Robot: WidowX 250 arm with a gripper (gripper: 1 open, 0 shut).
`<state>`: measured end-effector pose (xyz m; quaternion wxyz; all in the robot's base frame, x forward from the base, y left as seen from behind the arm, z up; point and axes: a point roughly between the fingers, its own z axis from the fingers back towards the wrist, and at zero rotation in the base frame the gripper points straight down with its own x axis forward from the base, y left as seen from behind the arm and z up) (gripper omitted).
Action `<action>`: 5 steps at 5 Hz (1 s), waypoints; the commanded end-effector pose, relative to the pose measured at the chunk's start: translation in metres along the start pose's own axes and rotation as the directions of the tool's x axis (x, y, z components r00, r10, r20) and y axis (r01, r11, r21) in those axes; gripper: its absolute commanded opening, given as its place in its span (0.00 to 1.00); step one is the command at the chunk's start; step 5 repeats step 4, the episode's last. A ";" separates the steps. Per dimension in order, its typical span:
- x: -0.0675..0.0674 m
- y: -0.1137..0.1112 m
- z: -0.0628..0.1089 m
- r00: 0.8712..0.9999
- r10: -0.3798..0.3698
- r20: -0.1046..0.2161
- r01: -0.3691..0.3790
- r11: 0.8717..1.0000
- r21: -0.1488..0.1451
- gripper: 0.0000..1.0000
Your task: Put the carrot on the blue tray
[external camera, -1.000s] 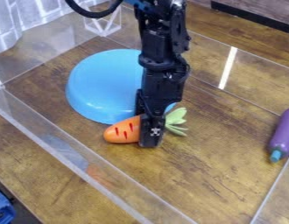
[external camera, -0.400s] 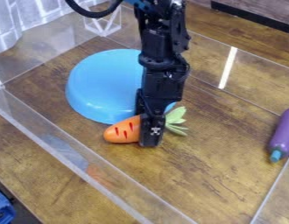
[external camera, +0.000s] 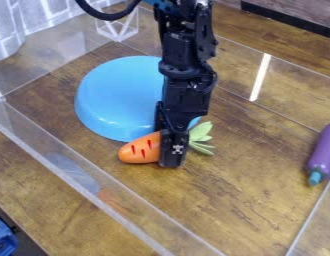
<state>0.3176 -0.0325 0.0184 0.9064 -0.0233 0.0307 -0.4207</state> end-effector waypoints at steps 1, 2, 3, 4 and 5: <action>-0.008 0.008 0.001 1.000 0.013 0.005 -0.013 1.000 0.000 0.00; -0.008 0.008 0.001 1.000 0.009 0.007 -0.009 1.000 -0.002 0.00; -0.008 0.008 0.001 1.000 0.007 0.008 -0.006 1.000 -0.005 0.00; -0.008 0.008 0.001 1.000 0.004 0.008 -0.004 1.000 -0.009 0.00; -0.008 0.008 0.001 1.000 0.004 0.008 -0.004 1.000 -0.009 0.00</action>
